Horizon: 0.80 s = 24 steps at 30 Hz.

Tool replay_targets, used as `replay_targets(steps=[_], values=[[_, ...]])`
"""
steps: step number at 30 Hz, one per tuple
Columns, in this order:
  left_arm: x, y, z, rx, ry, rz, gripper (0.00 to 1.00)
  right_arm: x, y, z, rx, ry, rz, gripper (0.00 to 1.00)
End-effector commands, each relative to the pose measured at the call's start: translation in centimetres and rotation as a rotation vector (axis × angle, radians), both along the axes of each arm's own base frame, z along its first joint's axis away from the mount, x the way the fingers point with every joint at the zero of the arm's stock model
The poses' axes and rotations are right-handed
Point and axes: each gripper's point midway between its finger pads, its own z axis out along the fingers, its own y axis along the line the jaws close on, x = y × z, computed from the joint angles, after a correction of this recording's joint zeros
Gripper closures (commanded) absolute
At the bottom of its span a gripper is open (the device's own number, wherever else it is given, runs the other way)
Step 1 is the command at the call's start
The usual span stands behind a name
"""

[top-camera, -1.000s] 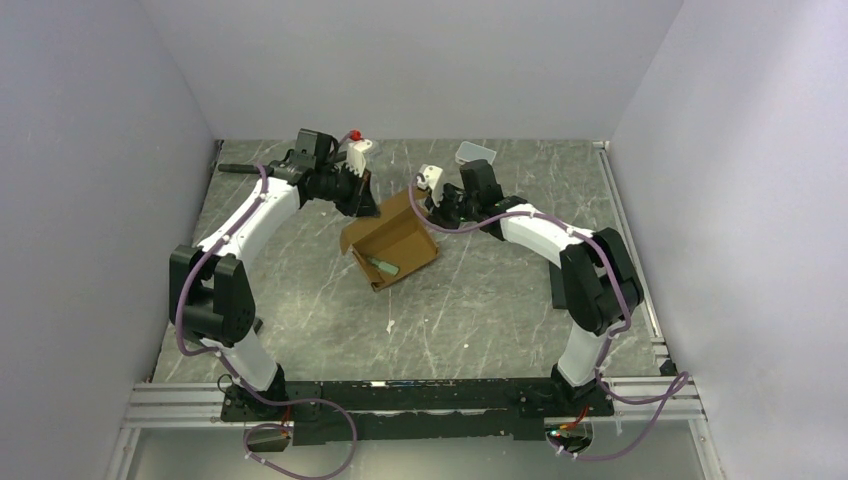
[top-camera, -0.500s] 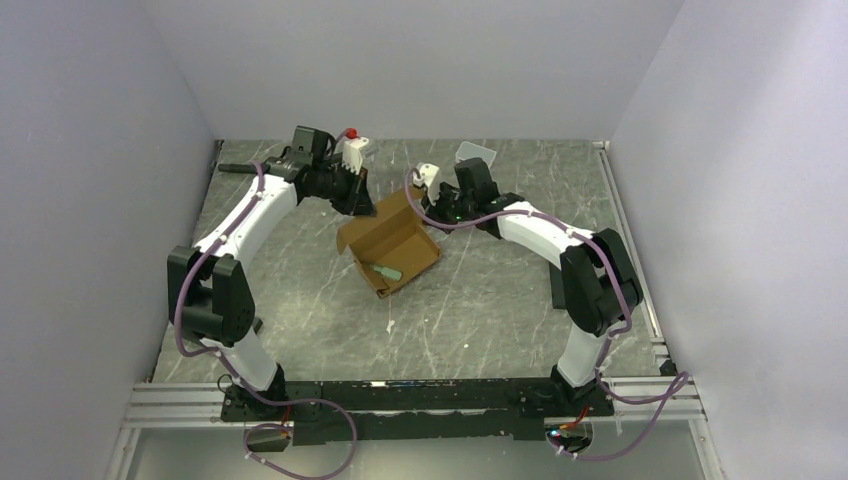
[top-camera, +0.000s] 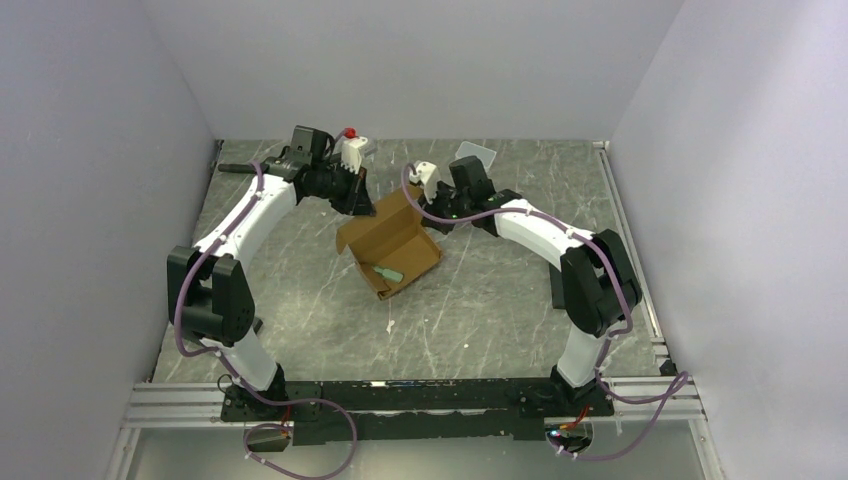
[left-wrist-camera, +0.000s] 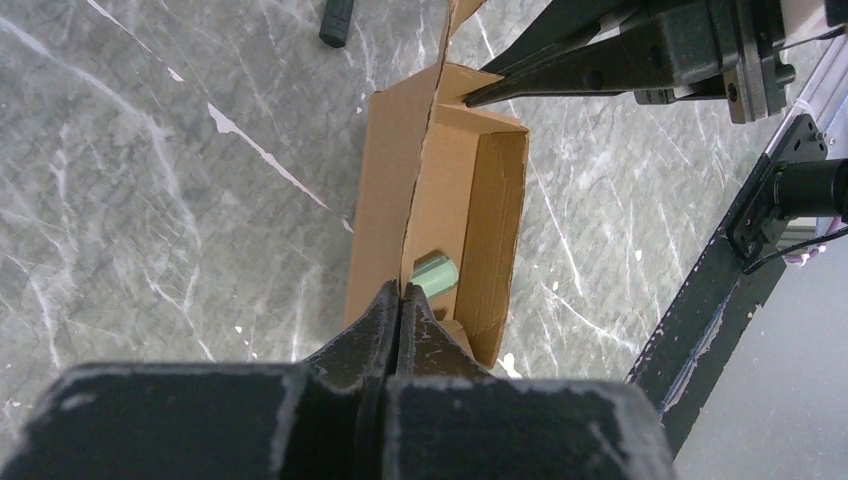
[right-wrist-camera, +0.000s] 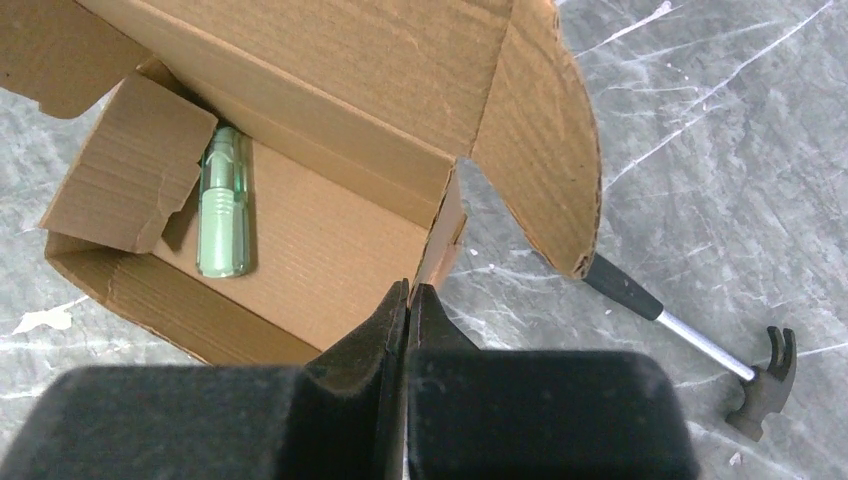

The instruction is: Fold the paper box

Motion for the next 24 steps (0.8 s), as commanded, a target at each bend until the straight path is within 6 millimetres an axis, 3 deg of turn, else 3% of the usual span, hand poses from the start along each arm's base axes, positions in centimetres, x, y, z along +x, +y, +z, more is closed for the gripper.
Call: replay_targets(steps=[1, 24], values=[[0.6, -0.4, 0.5, -0.027, -0.021, 0.005, 1.0, -0.4, 2.8, 4.3, 0.1, -0.047, 0.047, 1.0], [-0.4, -0.9, -0.2, -0.067, 0.02, -0.011, 1.0, -2.0, 2.6, 0.5, 0.044, 0.055, -0.004, 1.0]])
